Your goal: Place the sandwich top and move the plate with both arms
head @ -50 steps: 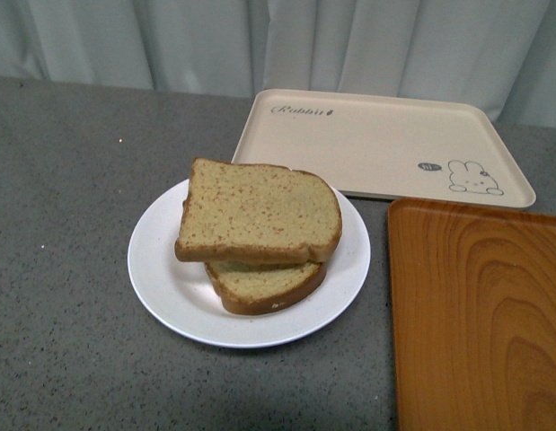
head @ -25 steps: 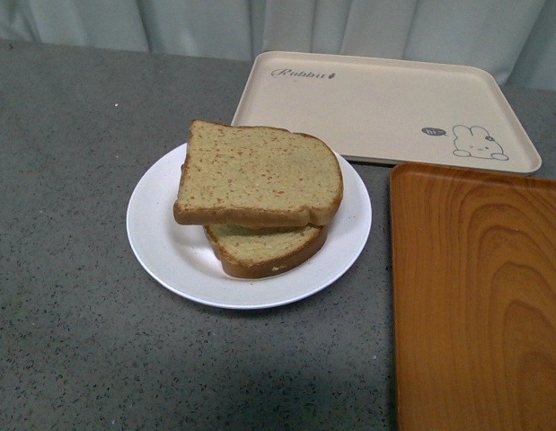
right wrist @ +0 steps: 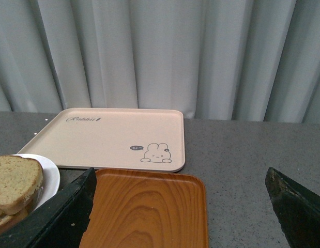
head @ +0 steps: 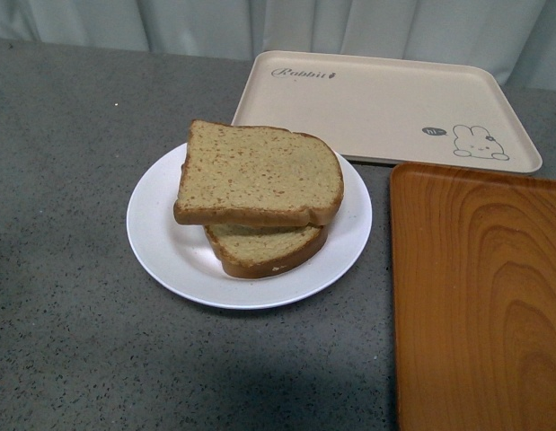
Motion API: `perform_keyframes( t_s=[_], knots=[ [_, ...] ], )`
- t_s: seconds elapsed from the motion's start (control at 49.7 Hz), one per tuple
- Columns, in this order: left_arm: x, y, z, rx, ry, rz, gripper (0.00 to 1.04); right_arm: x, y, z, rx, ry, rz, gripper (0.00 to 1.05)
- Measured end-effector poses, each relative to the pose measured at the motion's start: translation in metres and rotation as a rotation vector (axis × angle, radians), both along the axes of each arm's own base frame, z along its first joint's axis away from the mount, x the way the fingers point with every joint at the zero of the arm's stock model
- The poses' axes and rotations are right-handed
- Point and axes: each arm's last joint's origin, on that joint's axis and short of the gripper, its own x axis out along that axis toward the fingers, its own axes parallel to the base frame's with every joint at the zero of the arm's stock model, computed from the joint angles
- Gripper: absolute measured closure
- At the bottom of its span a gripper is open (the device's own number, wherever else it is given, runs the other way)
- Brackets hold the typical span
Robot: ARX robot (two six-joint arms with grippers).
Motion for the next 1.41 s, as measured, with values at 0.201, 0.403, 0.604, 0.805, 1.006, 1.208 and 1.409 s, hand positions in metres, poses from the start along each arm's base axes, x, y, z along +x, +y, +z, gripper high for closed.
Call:
perform_keyframes(
  t_s=[0.201,0.403,0.604,0.805,1.006,1.208,1.409],
  knots=[
    [0.022,-0.002,-0.02,-0.005,0.083,0.002,0.06,0.0,0.0,0.0,0.0,0.0,0.0,0.09],
    [0.037,-0.001,-0.031,-0.003,0.124,0.018,0.06,0.0,0.0,0.0,0.0,0.0,0.0,0.09],
    [0.046,-0.01,-0.046,-0.012,0.167,-0.002,0.06,0.0,0.0,0.0,0.0,0.0,0.0,0.09],
    [0.045,-0.034,-0.064,-0.019,0.234,-0.067,0.06,0.0,0.0,0.0,0.0,0.0,0.0,0.09],
    [0.046,-0.05,-0.072,-0.058,0.252,-0.097,0.06,0.0,0.0,0.0,0.0,0.0,0.0,0.09],
    [0.045,-0.068,-0.079,-0.087,0.266,-0.118,0.06,0.0,0.0,0.0,0.0,0.0,0.0,0.09],
    [0.045,-0.08,-0.079,-0.127,0.259,-0.135,0.06,0.0,0.0,0.0,0.0,0.0,0.0,0.09]
  ],
)
